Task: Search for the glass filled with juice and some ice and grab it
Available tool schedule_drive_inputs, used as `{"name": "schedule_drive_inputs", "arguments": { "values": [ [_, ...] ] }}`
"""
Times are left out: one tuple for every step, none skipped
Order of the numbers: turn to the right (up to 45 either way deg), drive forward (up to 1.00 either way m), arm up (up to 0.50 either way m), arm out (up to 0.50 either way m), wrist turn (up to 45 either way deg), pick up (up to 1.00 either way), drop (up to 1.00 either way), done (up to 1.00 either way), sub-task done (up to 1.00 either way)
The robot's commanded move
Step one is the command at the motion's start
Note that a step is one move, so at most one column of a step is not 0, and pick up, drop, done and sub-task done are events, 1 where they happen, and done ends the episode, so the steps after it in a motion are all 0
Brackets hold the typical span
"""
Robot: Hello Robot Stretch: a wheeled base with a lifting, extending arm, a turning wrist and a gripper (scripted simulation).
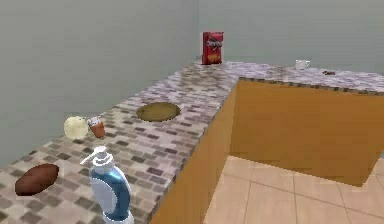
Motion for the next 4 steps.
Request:
{"name": "schedule_drive_inputs", "arguments": {
  "values": [
    [0.0, 0.1, 0.0, 0.0, 0.0, 0.0, 0.0, 0.0, 0.0],
    [-45.0, 0.0, 0.0, 0.0, 0.0, 0.0, 0.0, 0.0, 0.0],
    [-45.0, 0.0, 0.0, 0.0, 0.0, 0.0, 0.0, 0.0, 0.0],
    [-27.0, 0.0, 0.0, 0.0, 0.0, 0.0, 0.0, 0.0, 0.0]
  ]
}}
